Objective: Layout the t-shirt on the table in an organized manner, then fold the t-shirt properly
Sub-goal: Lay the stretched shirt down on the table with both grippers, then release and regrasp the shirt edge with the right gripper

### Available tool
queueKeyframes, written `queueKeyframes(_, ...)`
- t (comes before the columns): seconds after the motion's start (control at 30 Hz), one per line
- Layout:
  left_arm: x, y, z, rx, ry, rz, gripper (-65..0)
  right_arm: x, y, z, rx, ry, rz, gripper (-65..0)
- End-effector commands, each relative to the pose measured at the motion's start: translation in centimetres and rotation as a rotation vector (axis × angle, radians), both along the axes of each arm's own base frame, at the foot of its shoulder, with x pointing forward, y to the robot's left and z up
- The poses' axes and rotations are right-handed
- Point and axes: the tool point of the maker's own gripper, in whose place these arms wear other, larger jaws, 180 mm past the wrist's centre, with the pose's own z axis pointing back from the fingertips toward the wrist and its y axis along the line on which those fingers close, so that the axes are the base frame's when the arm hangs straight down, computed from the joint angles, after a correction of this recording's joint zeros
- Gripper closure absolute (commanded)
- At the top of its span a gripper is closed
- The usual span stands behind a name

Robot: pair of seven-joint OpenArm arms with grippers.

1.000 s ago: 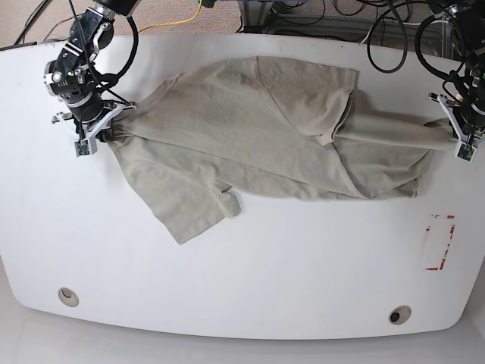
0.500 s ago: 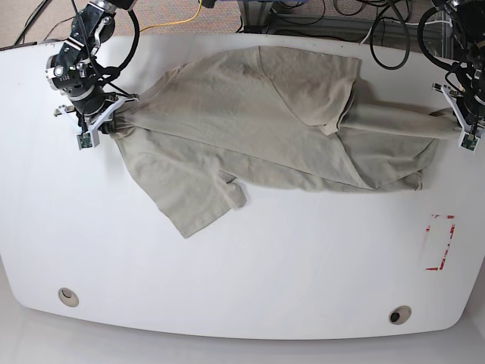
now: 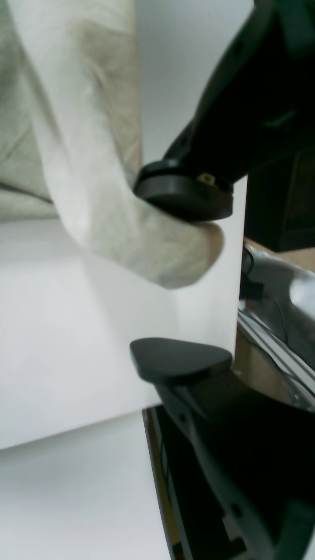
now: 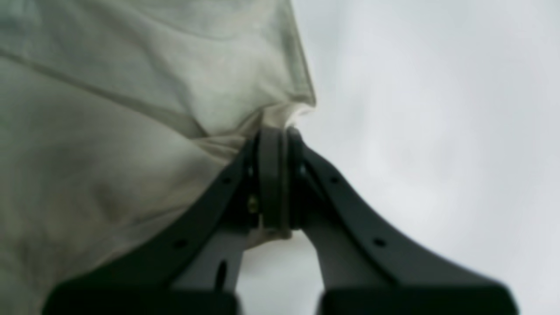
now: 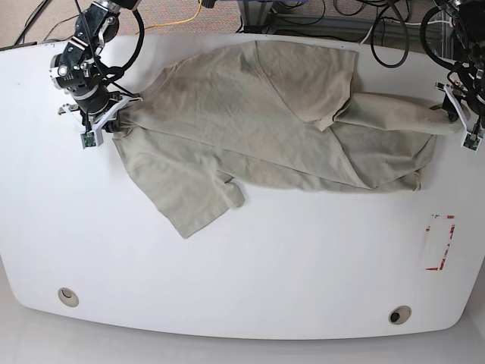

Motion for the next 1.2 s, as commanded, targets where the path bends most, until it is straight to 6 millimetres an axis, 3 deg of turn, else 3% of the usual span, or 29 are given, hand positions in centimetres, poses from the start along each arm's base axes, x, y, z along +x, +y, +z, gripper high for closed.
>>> queueKeyframes(0.0,0.5,0.8,1.4,0.036,-0.03,-0.005,-38.5,0.8,-0.4,1.2,-0.011,-0.049,0.001,-0.6)
queueKeyframes(0.2,0.7,2.4,3.0,0.067,-0.062,0.023,-38.6,0.5,-0.3,1.0,-0.004,-0.042,0.001,-0.6)
queueKeyframes(0.53,2.7,4.1,6.5,0.12,-0.155,0.044,-38.8,0.2,-0.3,0.9,-0.01,-0.034,0.001,-0.6)
queueKeyframes(0.97,2.5,4.1,6.4,0.123,-0.149,0.042,-38.9,-0.2,-0.4,0.6,-0.01,-0.023,-0.007,-1.3)
queueKeyframes(1.03,2.5,4.1,6.3,0.123,-0.146,0.042,-38.9,-0.3,-0.2,0.5,-0.005,-0.019,-0.008,-4.6)
queueKeyframes(1.17,1.9,4.1,5.8,0.122,-0.125,0.04,-38.9,-0.9,0.4,0.0,0.013,-0.007,-0.015,-21.6)
